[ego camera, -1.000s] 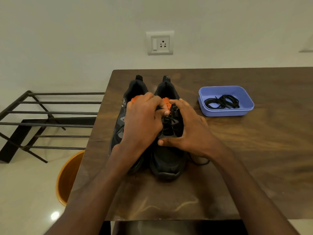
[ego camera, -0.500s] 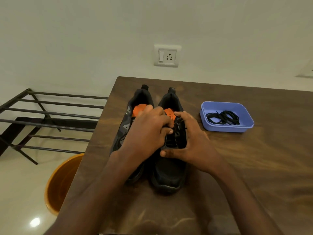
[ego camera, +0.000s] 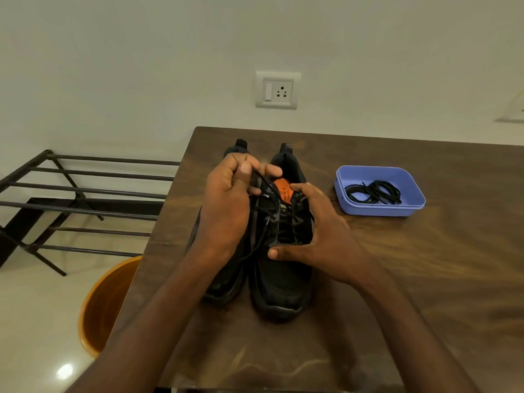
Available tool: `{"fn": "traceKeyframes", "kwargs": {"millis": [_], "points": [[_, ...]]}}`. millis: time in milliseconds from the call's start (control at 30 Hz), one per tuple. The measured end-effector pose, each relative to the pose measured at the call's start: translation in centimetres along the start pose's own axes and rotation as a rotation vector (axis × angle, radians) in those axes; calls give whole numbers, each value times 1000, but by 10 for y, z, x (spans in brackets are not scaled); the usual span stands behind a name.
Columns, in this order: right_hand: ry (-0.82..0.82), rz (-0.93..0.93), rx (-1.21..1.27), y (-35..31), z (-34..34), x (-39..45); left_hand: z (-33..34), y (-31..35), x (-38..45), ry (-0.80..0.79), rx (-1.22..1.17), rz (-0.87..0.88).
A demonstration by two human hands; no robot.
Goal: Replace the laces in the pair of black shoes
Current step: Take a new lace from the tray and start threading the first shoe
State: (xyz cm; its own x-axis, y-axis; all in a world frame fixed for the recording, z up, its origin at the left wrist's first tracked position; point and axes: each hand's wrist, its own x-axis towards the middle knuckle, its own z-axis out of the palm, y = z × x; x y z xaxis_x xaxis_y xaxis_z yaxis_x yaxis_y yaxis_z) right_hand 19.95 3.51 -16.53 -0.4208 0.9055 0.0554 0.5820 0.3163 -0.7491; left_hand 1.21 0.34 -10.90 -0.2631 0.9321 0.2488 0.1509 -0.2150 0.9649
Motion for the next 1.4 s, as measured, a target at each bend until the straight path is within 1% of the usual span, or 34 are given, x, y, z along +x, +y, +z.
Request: {"fn": "traceKeyframes", "kwargs": {"millis": [67,100,133,167,200,233,267,333,367,400,433,533,600,700,767,833,867,900,967,1033,1100,1133,1200,1267,1333,1400], "points": [[-3,-1,-4,0,-1,-1,6,5,0,-31,-210,-127],[4,-4,-8,0,-1,-1,5,8,2,-12,-281,-175],[16,-7,-11,1,-2,-2,1,8,6,19,-323,-201],[24,-10,-14,1,-2,-2,-5,8,9,47,-322,-183],[28,-11,-14,1,-1,-2,-11,7,11,55,-260,-121],[30,-11,-8,1,-1,-1,-16,5,13,34,-133,-31],[31,-12,-1,0,-1,-1,-19,3,12,-20,46,71],[30,-19,4,0,0,-1,-17,-5,7,-199,493,245],[30,-24,1,1,1,-1,-14,-10,3,-279,711,314],[29,-27,-3,1,1,-1,-9,-15,1,-333,857,358],[28,-27,-9,1,0,-1,-4,-17,0,-334,913,369],[23,-15,-16,0,-1,-3,-1,-18,4,-174,907,376],[15,-12,-9,-1,-1,-3,-5,-20,9,-121,908,348],[8,-14,-4,0,-2,-2,-10,-23,10,-169,956,297],[-1,-8,-12,-1,-2,-2,-10,-23,9,-174,982,340],[-3,-5,-16,-1,-3,-3,-11,-22,9,-121,932,398],[-2,-8,-13,-1,-3,-3,-11,-21,10,-78,843,382],[-1,-11,-7,-1,-3,-3,-11,-21,10,-50,693,325],[-3,-8,1,-1,-3,-2,-10,-16,10,-48,305,136],[-7,5,-8,-1,-4,-2,-9,-7,9,-22,-86,-11],[-10,8,-7,-1,-4,-3,-15,0,11,27,-354,-111],[-8,6,-3,-1,-4,-3,-19,2,13,44,-429,-136],[1,6,5,-1,-3,-4,-24,3,16,73,-473,-157],[11,4,15,-1,-3,-5,-27,2,17,111,-393,-146],[13,2,18,-1,-3,-5,-28,2,17,98,-193,-49],[14,8,20,-1,-2,-5,-27,-1,17,-6,175,131]]}}
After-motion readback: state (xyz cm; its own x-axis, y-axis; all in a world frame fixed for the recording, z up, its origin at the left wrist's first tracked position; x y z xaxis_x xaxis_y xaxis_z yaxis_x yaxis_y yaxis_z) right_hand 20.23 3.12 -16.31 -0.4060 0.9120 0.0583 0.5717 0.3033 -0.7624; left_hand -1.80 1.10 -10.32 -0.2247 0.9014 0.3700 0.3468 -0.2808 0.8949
